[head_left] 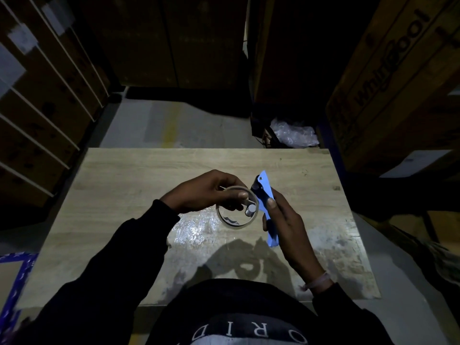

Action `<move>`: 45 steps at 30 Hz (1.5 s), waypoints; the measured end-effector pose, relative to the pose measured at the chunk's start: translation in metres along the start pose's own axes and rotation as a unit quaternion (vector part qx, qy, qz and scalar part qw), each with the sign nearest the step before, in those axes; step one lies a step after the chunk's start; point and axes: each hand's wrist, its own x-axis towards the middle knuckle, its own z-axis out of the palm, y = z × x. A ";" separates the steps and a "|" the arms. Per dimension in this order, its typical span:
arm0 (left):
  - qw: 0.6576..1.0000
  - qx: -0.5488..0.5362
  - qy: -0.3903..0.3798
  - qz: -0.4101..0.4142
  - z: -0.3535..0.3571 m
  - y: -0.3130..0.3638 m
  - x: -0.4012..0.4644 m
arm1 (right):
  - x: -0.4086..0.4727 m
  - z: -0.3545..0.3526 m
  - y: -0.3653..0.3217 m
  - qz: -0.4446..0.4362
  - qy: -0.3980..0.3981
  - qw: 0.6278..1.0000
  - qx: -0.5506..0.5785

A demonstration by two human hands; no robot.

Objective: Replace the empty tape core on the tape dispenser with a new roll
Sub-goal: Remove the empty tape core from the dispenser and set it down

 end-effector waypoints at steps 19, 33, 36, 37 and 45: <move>0.997 -0.020 0.077 -0.008 0.040 0.001 0.030 | -0.004 -0.023 0.025 0.014 0.072 0.997 -0.027; 0.990 0.076 0.109 0.038 0.070 0.007 0.055 | -0.005 -0.049 0.051 0.057 0.125 0.990 -0.014; 0.994 0.021 0.105 0.033 0.072 0.008 0.060 | -0.005 -0.055 0.058 0.070 0.132 0.989 -0.014; 0.994 0.001 0.107 0.032 0.074 0.009 0.062 | -0.005 -0.057 0.059 0.071 0.132 0.989 -0.008; 0.962 -0.123 0.244 0.022 0.087 -0.010 0.097 | -0.007 -0.076 0.073 0.092 0.124 0.988 0.013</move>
